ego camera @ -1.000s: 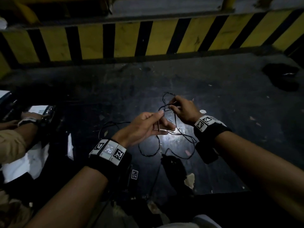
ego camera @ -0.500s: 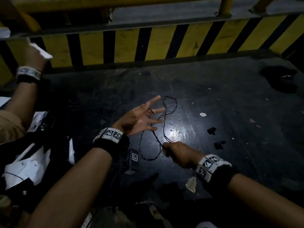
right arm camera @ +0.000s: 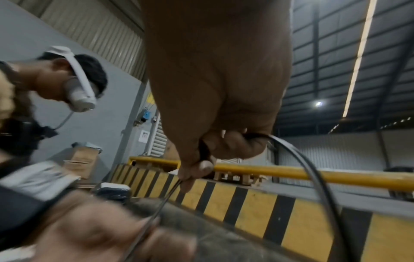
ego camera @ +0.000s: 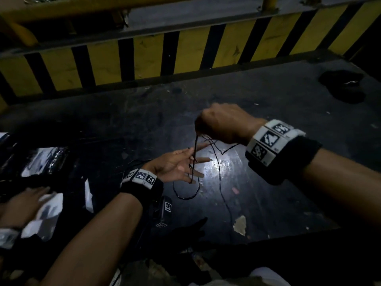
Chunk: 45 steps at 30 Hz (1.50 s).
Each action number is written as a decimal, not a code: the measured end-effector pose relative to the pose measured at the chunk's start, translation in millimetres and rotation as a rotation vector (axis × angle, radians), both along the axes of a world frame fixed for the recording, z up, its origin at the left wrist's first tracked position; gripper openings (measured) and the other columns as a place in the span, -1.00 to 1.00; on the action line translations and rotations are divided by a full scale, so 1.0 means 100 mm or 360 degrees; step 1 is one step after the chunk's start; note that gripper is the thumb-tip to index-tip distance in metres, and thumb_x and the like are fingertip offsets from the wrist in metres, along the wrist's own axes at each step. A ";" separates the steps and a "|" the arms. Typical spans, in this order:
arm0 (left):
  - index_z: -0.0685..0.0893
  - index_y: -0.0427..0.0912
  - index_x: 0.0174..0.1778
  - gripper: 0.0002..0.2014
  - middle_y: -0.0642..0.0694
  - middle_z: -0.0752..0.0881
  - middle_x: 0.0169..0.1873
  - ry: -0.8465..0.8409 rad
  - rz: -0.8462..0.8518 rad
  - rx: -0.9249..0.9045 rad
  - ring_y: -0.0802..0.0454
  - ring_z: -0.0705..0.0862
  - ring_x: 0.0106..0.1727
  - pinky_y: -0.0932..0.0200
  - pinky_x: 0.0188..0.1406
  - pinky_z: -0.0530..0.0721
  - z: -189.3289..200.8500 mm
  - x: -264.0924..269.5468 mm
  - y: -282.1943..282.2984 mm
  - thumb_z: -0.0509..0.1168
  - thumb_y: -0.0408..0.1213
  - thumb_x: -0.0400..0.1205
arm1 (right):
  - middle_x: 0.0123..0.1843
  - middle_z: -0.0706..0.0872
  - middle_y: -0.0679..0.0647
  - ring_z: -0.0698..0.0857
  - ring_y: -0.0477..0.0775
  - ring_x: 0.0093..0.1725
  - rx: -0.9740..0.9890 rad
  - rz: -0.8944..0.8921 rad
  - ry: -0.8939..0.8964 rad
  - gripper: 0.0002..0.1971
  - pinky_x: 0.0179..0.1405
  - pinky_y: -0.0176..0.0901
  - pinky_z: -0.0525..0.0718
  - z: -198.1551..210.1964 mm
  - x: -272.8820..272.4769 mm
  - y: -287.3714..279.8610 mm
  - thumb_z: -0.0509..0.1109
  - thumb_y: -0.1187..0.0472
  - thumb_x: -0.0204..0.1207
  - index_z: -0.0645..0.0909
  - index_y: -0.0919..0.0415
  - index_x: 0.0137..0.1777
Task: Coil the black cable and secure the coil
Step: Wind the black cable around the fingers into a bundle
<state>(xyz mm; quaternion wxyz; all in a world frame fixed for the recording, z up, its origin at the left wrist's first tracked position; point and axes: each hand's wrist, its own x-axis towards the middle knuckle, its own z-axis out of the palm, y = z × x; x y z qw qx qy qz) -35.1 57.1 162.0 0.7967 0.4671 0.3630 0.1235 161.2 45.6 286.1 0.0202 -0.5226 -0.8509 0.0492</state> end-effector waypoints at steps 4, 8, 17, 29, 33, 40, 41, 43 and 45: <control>0.37 0.22 0.63 -0.41 -0.22 0.44 0.61 -0.0081 -0.0079 -0.0069 -0.60 0.42 0.50 -0.53 0.45 0.37 0.00 0.04 -0.05 0.27 0.10 0.63 | 0.04 0.77 0.06 0.74 0.11 -0.11 0.0109 -0.0024 0.0025 -0.74 -0.19 -0.04 0.65 0.18 0.01 0.24 0.33 -0.01 0.68 0.73 0.02 0.25; 0.33 0.14 0.66 -0.46 -0.28 0.43 0.61 -0.0130 -0.0269 -0.0070 -0.63 0.41 0.51 -0.67 0.47 0.22 0.09 0.08 -0.10 0.12 0.04 0.71 | 0.05 0.82 0.04 0.78 0.13 -0.07 0.0195 -0.0079 0.0107 -0.79 -0.17 0.03 0.71 0.11 0.05 0.43 0.41 -0.05 0.61 0.77 -0.07 0.17; 0.26 0.13 0.68 -0.42 -0.37 0.33 0.65 -0.0490 -0.0328 0.0006 -0.69 0.33 0.53 -0.68 0.48 0.18 0.51 0.02 -0.11 0.10 0.02 0.69 | -0.02 0.88 0.01 0.82 0.07 -0.08 -0.0145 -0.0284 0.0404 -0.81 -0.08 -0.03 0.77 -0.55 0.21 0.50 0.38 0.00 0.64 0.80 -0.02 0.08; 0.30 0.38 0.61 -0.45 -0.31 0.27 0.68 -0.0502 0.0072 0.0133 -0.65 0.39 0.50 -0.55 0.46 0.35 0.61 -0.15 0.39 0.11 0.16 0.65 | -0.21 0.85 -0.01 0.78 -0.04 -0.25 -0.0372 0.0108 0.0610 -0.72 -0.11 -0.10 0.72 -1.27 -0.10 -0.32 0.25 0.04 0.73 0.78 0.11 0.06; 0.30 0.41 0.60 -0.32 -0.28 0.29 0.67 -0.0439 0.0193 0.0078 -0.63 0.44 0.48 -0.47 0.40 0.49 0.52 -0.18 0.45 0.34 0.21 0.54 | -0.23 0.81 -0.04 0.78 0.00 -0.25 -0.0269 0.0224 0.0374 -0.72 -0.18 0.05 0.77 -1.05 -0.11 -0.36 0.20 -0.01 0.73 0.74 0.03 0.04; 0.33 0.33 0.62 -0.46 -0.26 0.34 0.66 -0.0196 0.0195 0.0081 -0.59 0.47 0.48 -0.58 0.49 0.31 0.35 -0.10 0.44 0.14 0.16 0.66 | -0.19 0.70 0.02 0.76 0.09 -0.22 -0.0132 0.0235 -0.0112 -0.72 -0.19 0.07 0.80 -0.40 -0.05 -0.24 0.20 0.00 0.74 0.71 0.09 0.14; 0.34 0.30 0.62 -0.48 -0.26 0.38 0.64 -0.0162 0.0173 0.0084 -0.60 0.48 0.47 -0.58 0.49 0.30 0.34 -0.08 0.43 0.10 0.13 0.69 | -0.23 0.65 0.01 0.71 0.07 -0.26 -0.0107 0.0222 -0.0142 -0.72 -0.23 0.01 0.75 -0.28 -0.04 -0.20 0.20 0.01 0.74 0.71 0.10 0.12; 0.38 0.18 0.63 -0.48 -0.26 0.47 0.59 -0.0109 0.0126 0.0085 -0.63 0.51 0.42 -0.61 0.47 0.30 0.32 -0.05 0.40 0.10 0.08 0.70 | -0.32 0.51 -0.07 0.55 -0.06 -0.40 -0.0054 0.0194 -0.0174 -0.73 -0.36 -0.16 0.59 -0.03 -0.03 -0.11 0.20 0.03 0.75 0.69 0.12 0.13; 0.41 0.10 0.63 -0.41 -0.20 0.47 0.60 -0.0072 0.0090 0.0073 -0.61 0.54 0.40 -0.63 0.47 0.29 0.31 -0.01 0.35 0.24 0.09 0.64 | -0.30 0.57 -0.09 0.56 -0.07 -0.39 0.0059 0.0199 -0.0205 -0.76 -0.40 -0.20 0.52 0.21 -0.02 -0.01 0.25 0.02 0.72 0.70 0.08 0.17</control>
